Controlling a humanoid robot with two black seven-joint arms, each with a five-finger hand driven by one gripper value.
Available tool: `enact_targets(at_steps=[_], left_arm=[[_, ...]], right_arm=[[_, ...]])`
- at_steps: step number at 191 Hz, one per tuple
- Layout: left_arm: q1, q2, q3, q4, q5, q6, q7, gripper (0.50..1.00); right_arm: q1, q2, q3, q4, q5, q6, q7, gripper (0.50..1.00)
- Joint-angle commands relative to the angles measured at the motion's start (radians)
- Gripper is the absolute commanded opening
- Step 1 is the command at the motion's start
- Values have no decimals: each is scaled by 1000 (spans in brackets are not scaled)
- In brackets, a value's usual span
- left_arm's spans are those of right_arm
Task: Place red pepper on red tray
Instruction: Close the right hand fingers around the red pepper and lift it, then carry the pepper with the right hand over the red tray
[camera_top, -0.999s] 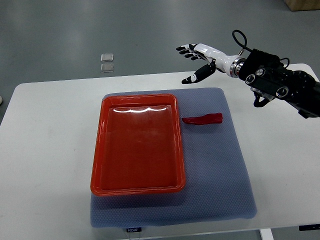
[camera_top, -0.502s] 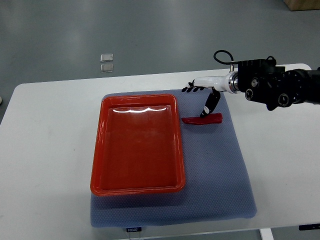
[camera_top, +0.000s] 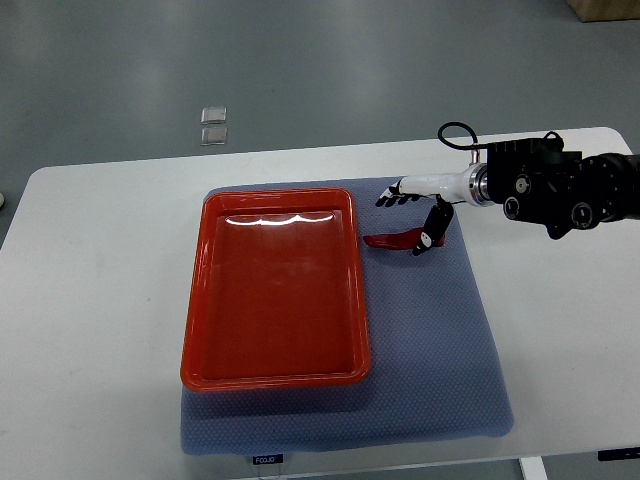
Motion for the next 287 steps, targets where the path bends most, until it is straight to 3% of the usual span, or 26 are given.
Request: enact_targets(at_steps=[1, 51, 73, 89, 113, 227, 287], left_arm=[[-1, 0, 0, 0, 0, 1, 0, 1000], [-1, 0, 0, 0, 0, 1, -1, 1000], [-1, 0, 0, 0, 0, -1, 0, 1000], [1, 0, 0, 0, 0, -1, 0, 1000], [-1, 0, 0, 0, 0, 1, 0, 1000], [-1, 0, 0, 0, 0, 1, 0, 1000], [-1, 0, -3, 0, 0, -1, 0, 1000]], right_arm=[[-8, 5, -5, -1, -1, -10, -12, 860], [-34, 30, -5, -1, -34, -26, -15, 748], [-42, 37, -5, -5, -54, -27, -17, 642], [-42, 38, -5, -8, -56, -29, -17, 605], [-42, 34, -14, -10, -64, -27, -17, 503], [47, 1, -5, -45, -57, -27, -15, 500], [113, 44, 108, -59, -48, -32, -3, 500]])
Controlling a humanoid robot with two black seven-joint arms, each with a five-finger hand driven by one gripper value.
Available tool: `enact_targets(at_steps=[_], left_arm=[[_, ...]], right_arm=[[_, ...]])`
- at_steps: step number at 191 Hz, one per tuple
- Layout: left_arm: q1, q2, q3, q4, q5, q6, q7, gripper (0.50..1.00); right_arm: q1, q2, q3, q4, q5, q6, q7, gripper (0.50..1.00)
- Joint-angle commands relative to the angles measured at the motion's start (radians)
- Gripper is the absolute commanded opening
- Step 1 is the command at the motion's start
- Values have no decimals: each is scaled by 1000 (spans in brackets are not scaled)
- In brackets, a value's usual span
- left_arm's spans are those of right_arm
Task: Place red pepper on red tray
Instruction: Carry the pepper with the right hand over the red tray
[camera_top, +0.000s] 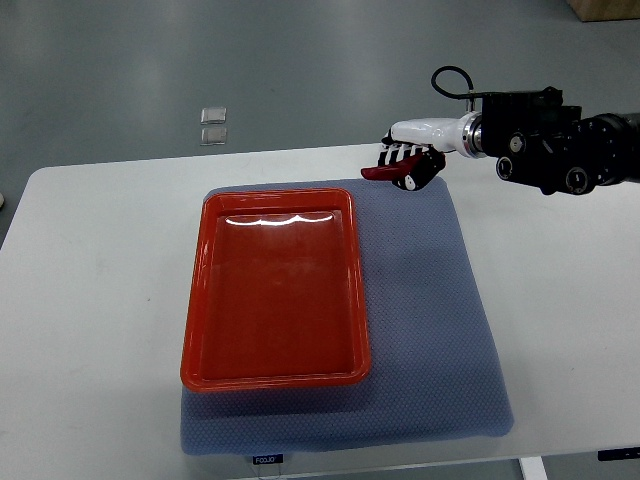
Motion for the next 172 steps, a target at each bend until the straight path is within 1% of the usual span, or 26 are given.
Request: enact_targets(at_steps=[1, 14, 47, 102, 119, 172], left_arm=[[-1, 0, -2, 0, 0, -1, 0, 1000], [1, 0, -4, 0, 0, 1, 0, 1000], [1, 0, -4, 2, 0, 1, 0, 1000], [1, 0, -4, 9, 0, 1, -1, 1000], [1, 0, -4, 9, 0, 1, 0, 1000], [1, 0, -2, 9, 0, 1, -1, 1000]], right_arm=[[8, 25, 59, 0, 0, 0, 2, 500], [7, 52, 90, -2, -1, 0, 2, 500], [-12, 143, 101, -17, -4, -2, 29, 500], [-127, 278, 105, -88, -6, -7, 29, 500], [-151, 279, 117, -97, -9, -23, 29, 500], [-200, 279, 162, -103, -9, -31, 29, 500]])
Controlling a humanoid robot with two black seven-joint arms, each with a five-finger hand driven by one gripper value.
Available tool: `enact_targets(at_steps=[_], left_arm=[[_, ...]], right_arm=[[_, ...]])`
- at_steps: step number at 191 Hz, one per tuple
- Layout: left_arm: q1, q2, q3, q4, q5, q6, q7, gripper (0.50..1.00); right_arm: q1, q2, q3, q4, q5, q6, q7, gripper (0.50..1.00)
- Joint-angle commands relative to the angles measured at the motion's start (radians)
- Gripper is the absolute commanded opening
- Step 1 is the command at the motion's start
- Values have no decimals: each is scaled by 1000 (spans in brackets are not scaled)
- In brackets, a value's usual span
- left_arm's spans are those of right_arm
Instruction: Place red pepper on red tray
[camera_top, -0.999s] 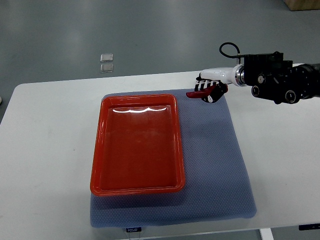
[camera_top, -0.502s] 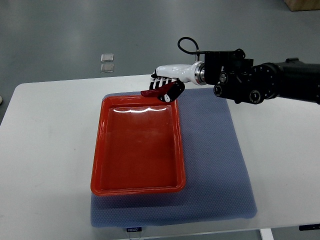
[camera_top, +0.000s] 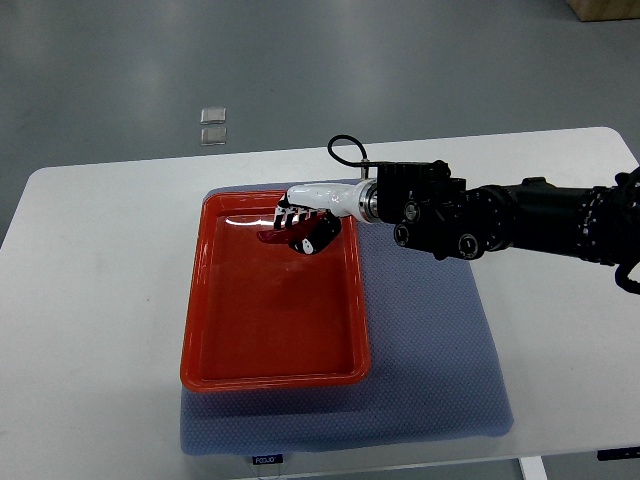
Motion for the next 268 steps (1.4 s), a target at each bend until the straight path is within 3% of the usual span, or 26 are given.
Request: enact_targets(at_steps=[1, 26, 53, 96, 115, 173, 214, 268], left_arm=[[0, 0, 2, 0, 0, 0, 1, 1000], [0, 0, 2, 0, 0, 0, 1, 1000], [0, 0, 2, 0, 0, 0, 1, 1000], [0, 0, 2, 0, 0, 0, 1, 1000], [0, 0, 2, 0, 0, 0, 1, 1000], [0, 0, 2, 0, 0, 0, 1, 1000], [0, 0, 2, 0, 0, 0, 1, 1000], [0, 0, 3, 1, 0, 0, 1, 1000]], right_arm=[[-14, 0, 6, 0, 0, -6, 0, 504], [-31, 0, 12, 0, 3, -47, -2, 607], [-30, 0, 30, 1, 11, -46, 0, 766], [-30, 0, 33, 1, 12, -46, 0, 832], [-25, 0, 36, 1, 12, -49, 2, 897], [19, 0, 88, -25, 12, -58, 2, 901], [12, 0, 197, -172, 12, -103, 2, 911], [-91, 0, 561, -373, 127, -110, 3, 911]])
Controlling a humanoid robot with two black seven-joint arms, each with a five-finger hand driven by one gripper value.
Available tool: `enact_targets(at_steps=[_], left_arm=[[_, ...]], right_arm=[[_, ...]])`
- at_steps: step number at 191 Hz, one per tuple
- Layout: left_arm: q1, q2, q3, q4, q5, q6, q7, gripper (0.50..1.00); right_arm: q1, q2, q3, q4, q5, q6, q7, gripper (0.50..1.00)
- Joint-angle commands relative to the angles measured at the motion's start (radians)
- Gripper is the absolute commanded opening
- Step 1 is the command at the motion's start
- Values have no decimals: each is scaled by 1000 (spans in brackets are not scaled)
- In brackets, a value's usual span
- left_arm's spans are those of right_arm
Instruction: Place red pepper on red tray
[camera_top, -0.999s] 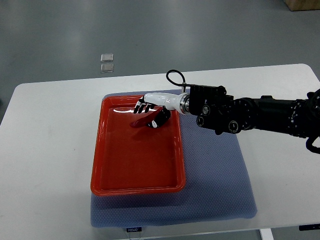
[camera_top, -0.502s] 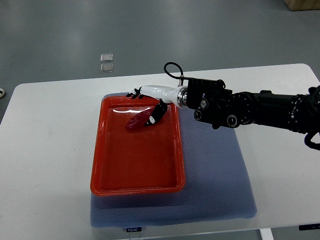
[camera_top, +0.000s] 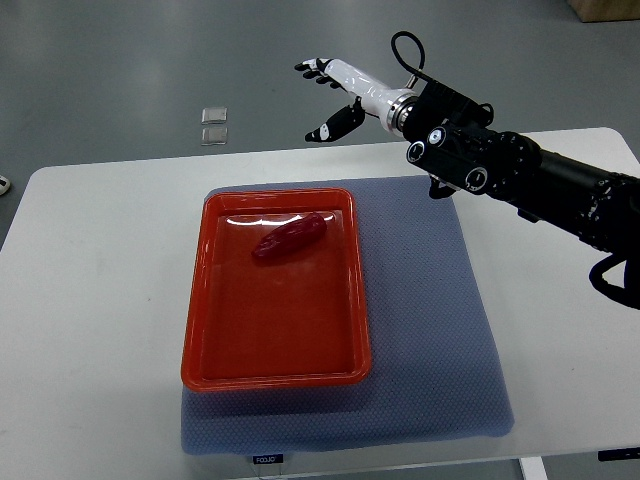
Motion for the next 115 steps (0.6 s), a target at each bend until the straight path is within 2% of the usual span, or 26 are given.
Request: enact_targets(at_steps=[1, 47, 71, 98, 115], left_arm=[[0, 0, 0, 1, 0, 0, 0, 1000], [0, 0, 3, 1, 0, 0, 0, 1000], [0, 0, 3, 3, 0, 0, 0, 1000], [0, 0, 5, 3, 0, 0, -1, 1000], [0, 0, 5, 3, -1, 0, -1, 1000]], right_arm=[[-28, 0, 119, -62, 66, -2, -2, 911], [-69, 0, 279, -126, 370, -16, -11, 911], [-74, 0, 308, -128, 545, -99, -16, 913], [-86, 0, 325, -128, 743, -132, -17, 919], [-97, 0, 345, -126, 865, -184, -19, 919]])
